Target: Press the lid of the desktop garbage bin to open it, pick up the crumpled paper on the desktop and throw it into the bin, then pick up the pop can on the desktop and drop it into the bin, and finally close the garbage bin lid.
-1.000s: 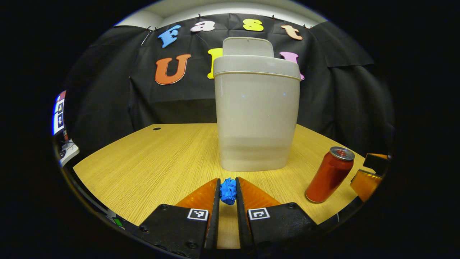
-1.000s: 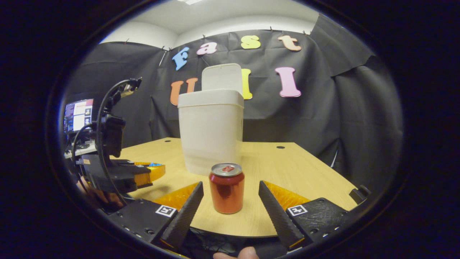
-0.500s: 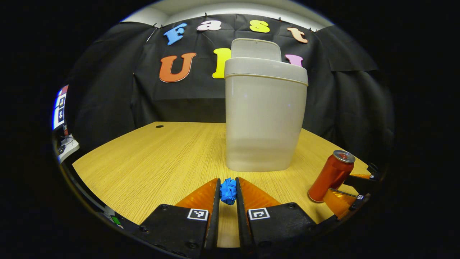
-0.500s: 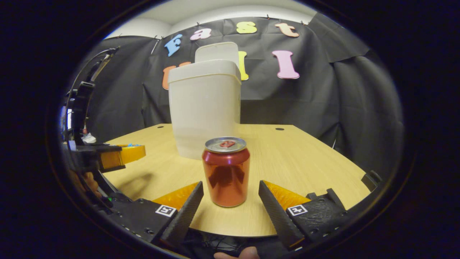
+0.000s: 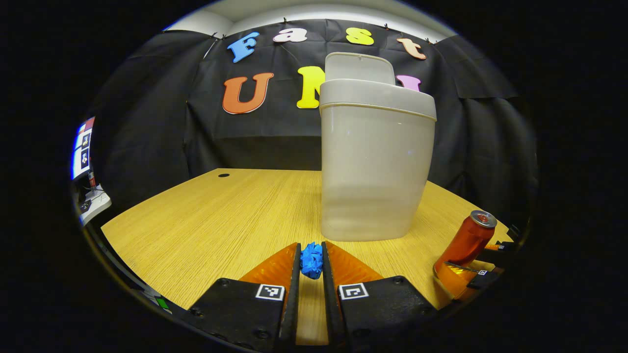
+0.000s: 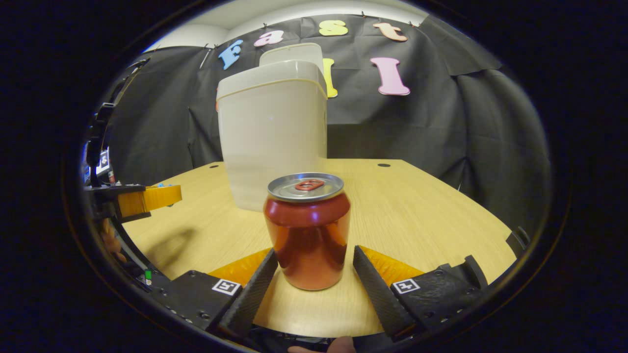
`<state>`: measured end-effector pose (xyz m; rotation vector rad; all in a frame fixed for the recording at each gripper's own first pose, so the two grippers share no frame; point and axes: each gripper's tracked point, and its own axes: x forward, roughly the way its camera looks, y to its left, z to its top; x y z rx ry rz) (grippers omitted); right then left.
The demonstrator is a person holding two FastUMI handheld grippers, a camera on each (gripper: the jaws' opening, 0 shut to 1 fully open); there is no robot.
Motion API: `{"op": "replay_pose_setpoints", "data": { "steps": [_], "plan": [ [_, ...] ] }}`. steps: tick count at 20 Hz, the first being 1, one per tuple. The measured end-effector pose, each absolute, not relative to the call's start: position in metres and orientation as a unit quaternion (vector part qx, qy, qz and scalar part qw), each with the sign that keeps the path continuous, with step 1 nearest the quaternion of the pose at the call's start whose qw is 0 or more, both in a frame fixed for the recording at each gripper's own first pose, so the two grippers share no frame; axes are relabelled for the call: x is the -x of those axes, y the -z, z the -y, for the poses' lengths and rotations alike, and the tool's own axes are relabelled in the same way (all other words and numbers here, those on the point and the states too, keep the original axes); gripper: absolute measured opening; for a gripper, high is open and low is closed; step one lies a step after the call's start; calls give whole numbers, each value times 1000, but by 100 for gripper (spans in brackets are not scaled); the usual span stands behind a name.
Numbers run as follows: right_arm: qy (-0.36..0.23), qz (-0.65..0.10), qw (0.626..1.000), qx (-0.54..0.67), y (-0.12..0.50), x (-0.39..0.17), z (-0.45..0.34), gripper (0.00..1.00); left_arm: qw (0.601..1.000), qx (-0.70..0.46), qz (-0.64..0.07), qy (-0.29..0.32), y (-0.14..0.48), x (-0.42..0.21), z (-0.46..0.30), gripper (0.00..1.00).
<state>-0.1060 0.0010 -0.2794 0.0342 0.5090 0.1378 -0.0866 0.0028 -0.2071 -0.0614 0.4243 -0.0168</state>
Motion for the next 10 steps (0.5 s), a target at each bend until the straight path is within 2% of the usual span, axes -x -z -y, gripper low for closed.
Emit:
{"op": "replay_pose_setpoints", "data": {
  "steps": [4,6,8,10],
  "plan": [
    [-68,-258,964,-19,284,104,-3,96,981,25,-192,3,190,75,-9,27],
    [-68,-257,964,-17,282,104,-2,92,986,22,-166,5,169,64,-10,27],
    [-67,-257,964,-16,281,104,-1,82,988,23,-155,8,157,59,-7,27],
    [-67,-252,965,-20,276,104,-1,82,990,20,-140,9,143,52,-6,27]
  ]
}}
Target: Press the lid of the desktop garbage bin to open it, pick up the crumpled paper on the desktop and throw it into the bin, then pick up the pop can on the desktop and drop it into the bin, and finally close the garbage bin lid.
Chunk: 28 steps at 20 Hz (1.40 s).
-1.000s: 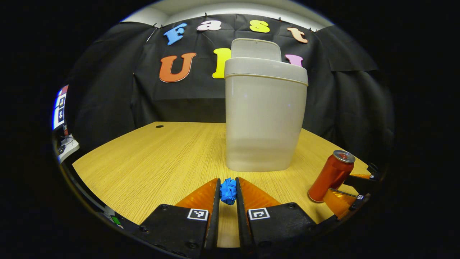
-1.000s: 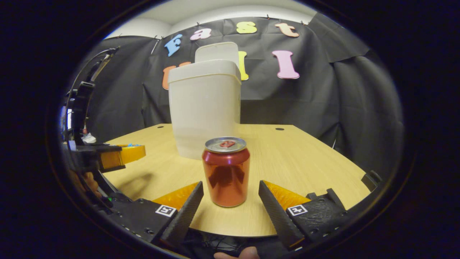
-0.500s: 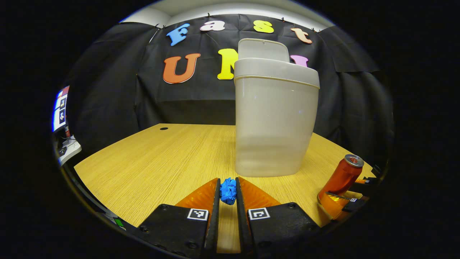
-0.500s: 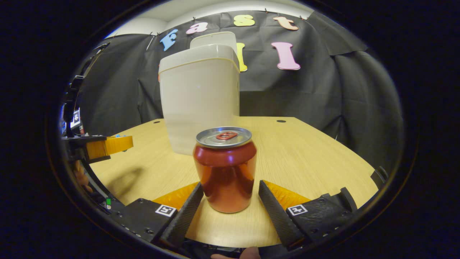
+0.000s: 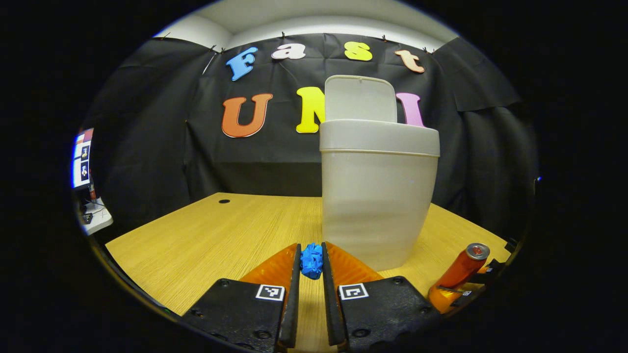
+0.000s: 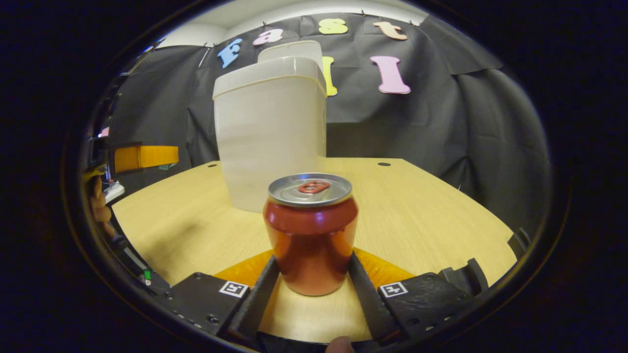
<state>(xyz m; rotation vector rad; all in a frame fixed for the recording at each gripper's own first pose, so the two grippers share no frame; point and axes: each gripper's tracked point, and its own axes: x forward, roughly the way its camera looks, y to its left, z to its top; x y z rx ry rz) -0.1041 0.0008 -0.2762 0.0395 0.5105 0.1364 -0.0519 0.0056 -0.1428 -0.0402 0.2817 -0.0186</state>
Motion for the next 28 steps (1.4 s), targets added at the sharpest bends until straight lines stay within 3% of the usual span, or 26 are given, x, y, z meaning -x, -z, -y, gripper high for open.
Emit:
{"op": "replay_pose_setpoints", "data": {
  "steps": [19,28],
  "plan": [
    [-72,-211,974,-52,235,96,25,81,999,41,19,26,-19,-27,11,26],
    [-64,-210,974,-58,234,83,41,81,997,33,46,52,-46,-77,39,25]
  ]
}}
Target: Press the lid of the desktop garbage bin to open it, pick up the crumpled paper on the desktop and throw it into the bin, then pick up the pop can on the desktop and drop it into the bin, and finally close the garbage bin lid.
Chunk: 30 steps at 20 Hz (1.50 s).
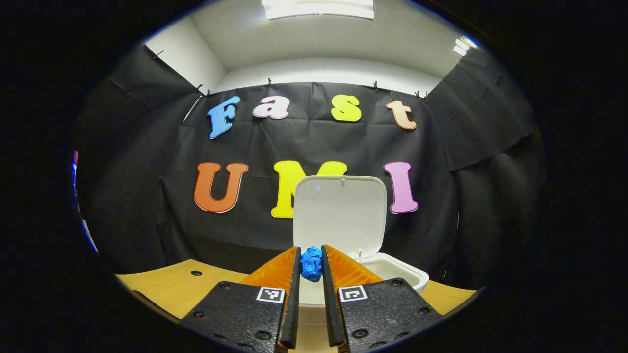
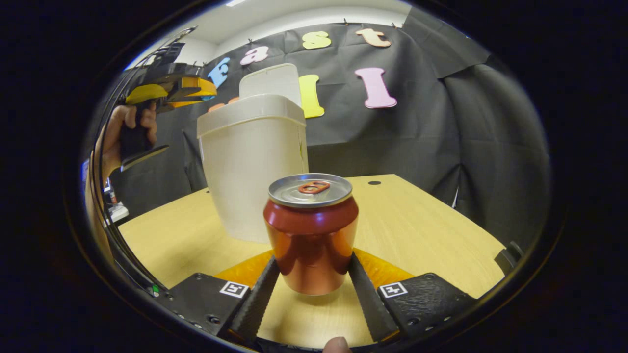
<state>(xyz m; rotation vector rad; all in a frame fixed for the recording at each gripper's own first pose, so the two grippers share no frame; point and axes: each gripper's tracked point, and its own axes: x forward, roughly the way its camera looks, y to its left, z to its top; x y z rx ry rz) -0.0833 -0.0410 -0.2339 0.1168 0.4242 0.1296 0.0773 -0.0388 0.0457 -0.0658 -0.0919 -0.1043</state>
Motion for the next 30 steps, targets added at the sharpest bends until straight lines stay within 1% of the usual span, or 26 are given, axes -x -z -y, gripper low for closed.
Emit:
{"op": "replay_pose_setpoints", "data": {
  "steps": [1,2,3,4,5,6,7,8,9,10,11,12,13,14,15,16,20,21,22,30],
  "plan": [
    [-65,-213,973,-60,236,82,42,81,997,30,45,57,-45,-83,43,26],
    [-66,-215,972,-64,239,82,43,81,997,26,42,60,-42,-88,47,30],
    [-67,-218,971,-68,240,81,43,81,997,22,36,63,-38,-92,50,27],
    [-67,-219,971,-71,242,80,43,82,997,20,30,65,-35,-96,53,31],
    [-67,-220,970,-73,242,79,43,81,997,19,26,68,-32,-97,55,26],
    [-68,-221,970,-74,243,79,43,81,997,18,22,71,-30,-101,57,31],
    [-69,-221,970,-74,243,77,43,81,997,17,18,72,-28,-102,59,31],
    [-70,-221,970,-74,243,76,43,81,997,16,16,72,-26,-103,59,37],
    [-71,-222,970,-74,245,76,43,81,997,16,15,72,-26,-102,60,37],
    [-74,-224,969,-75,245,77,42,80,997,15,14,70,-26,-103,60,35],
    [-76,-224,969,-74,245,77,41,81,997,14,13,71,-24,-103,61,46],
    [-77,-224,969,-74,245,77,41,80,997,13,12,73,-24,-104,62,57],
    [-77,-223,969,-75,245,78,41,80,997,11,8,81,-22,-104,65,65],
    [-78,-222,969,-75,244,78,41,81,996,6,2,86,-19,-103,67,88],
    [-78,-222,969,-75,243,78,40,81,997,1,-2,83,-17,-103,66,88],
    [-78,-221,969,-76,243,78,40,81,997,-2,-3,82,-16,-102,65,98],
    [-76,-219,970,-76,241,79,41,81,996,-2,1,85,-18,-103,68,98],
    [-74,-217,970,-76,242,80,43,81,996,-2,3,84,-19,-103,67,100],
    [-73,-217,971,-77,240,80,43,81,997,-3,5,83,-21,-102,66,98],
    [-60,-206,974,-66,230,81,46,81,997,1,9,77,-25,-89,55,98]
  ]
}}
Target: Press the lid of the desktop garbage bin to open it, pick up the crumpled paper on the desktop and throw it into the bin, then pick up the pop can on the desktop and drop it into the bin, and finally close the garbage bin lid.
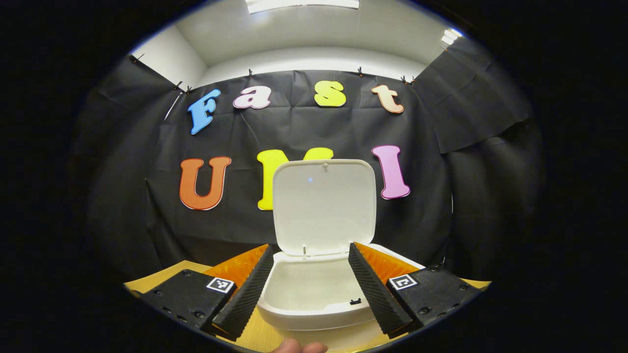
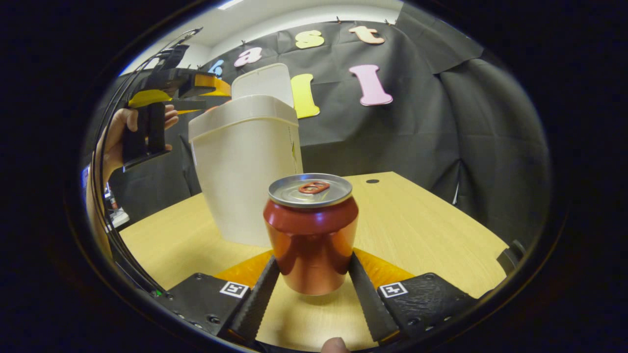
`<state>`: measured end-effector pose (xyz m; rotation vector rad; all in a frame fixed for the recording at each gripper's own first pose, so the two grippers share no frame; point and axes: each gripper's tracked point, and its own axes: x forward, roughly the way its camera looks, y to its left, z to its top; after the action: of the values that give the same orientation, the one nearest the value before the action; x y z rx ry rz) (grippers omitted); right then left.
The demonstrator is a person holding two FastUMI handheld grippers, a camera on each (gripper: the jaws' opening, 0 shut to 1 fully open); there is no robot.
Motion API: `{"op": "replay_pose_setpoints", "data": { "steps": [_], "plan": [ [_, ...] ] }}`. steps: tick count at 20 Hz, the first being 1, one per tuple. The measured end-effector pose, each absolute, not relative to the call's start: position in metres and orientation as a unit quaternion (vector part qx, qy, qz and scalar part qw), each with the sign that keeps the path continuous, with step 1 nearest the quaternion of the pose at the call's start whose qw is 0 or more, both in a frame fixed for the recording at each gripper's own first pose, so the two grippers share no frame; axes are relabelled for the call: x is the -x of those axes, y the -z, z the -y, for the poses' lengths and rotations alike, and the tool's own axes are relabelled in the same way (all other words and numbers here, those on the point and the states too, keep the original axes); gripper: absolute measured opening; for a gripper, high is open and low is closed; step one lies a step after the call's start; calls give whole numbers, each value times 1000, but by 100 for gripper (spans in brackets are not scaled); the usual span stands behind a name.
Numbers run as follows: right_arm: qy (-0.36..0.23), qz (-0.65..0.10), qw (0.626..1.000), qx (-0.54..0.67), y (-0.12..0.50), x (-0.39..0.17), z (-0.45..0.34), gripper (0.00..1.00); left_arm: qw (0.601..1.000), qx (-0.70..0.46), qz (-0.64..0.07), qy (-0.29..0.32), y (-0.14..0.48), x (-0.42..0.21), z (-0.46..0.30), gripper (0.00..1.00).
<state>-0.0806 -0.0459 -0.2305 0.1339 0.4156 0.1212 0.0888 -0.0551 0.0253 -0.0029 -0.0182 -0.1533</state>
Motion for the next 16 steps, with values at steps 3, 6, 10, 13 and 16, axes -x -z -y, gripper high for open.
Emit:
{"op": "replay_pose_setpoints", "data": {
  "steps": [3,6,10,13,16],
  "plan": [
    [-55,-193,978,-54,220,80,49,81,997,0,13,71,-27,-79,42,98],
    [-54,-176,982,-42,203,78,51,81,998,-3,9,55,-22,-66,19,98],
    [-57,-140,988,-31,161,66,49,81,1000,6,2,26,-7,-46,-18,98],
    [-67,-110,992,-4,123,51,47,82,1000,-3,-16,3,17,-32,-43,98],
    [-84,-87,993,-1,81,34,40,82,999,0,-36,-7,44,-18,-57,99]
  ]
}}
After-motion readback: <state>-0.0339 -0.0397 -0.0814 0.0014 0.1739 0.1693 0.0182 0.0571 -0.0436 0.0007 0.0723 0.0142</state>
